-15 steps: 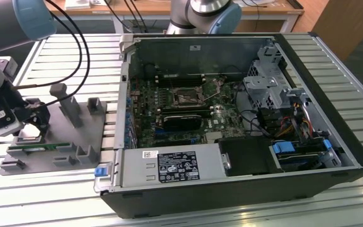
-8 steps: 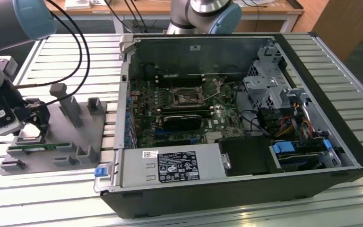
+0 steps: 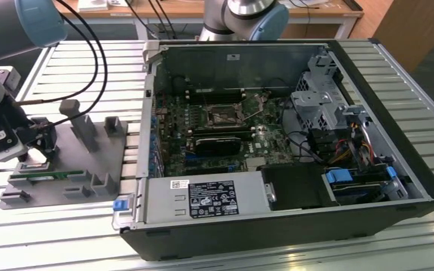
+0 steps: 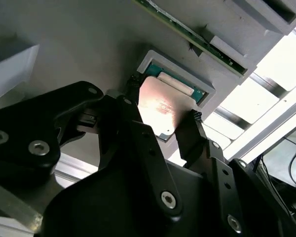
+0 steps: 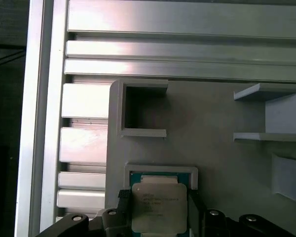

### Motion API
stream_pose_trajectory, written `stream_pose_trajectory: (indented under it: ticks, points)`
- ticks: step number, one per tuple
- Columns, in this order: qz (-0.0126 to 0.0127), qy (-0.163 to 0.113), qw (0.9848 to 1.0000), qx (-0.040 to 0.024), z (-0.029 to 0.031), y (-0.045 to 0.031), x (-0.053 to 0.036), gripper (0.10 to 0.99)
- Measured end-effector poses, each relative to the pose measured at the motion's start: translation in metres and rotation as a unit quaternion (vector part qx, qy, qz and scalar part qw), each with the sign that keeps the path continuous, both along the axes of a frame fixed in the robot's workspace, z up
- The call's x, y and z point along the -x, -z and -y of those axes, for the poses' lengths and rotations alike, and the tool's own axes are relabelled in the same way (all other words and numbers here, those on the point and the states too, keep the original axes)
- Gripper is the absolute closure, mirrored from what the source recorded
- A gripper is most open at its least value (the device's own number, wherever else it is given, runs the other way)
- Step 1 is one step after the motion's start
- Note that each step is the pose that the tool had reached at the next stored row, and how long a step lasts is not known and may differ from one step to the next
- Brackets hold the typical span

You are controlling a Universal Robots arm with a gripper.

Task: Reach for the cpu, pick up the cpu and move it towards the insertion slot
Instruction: 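Pick up the cpu and move it towards the insertion slot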

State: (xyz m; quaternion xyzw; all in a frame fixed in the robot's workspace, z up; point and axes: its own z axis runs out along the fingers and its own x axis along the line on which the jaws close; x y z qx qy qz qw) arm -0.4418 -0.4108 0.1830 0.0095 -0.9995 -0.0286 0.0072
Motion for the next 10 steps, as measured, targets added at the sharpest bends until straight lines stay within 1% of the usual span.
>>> stream_pose_trajectory:
  ticks: [1,5,10]
  points:
    - [0.0000,0.000,1.0000,0.0000,0.0000,0.0000,0.0000,0.545]
    - [0.0000,0.000,1.0000,0.0000,-0.0001,-0.0005,0.0000,0.545]
    - [0.0000,0.000,1.0000,0.0000,-0.0001,-0.0048,0.0000,0.545]
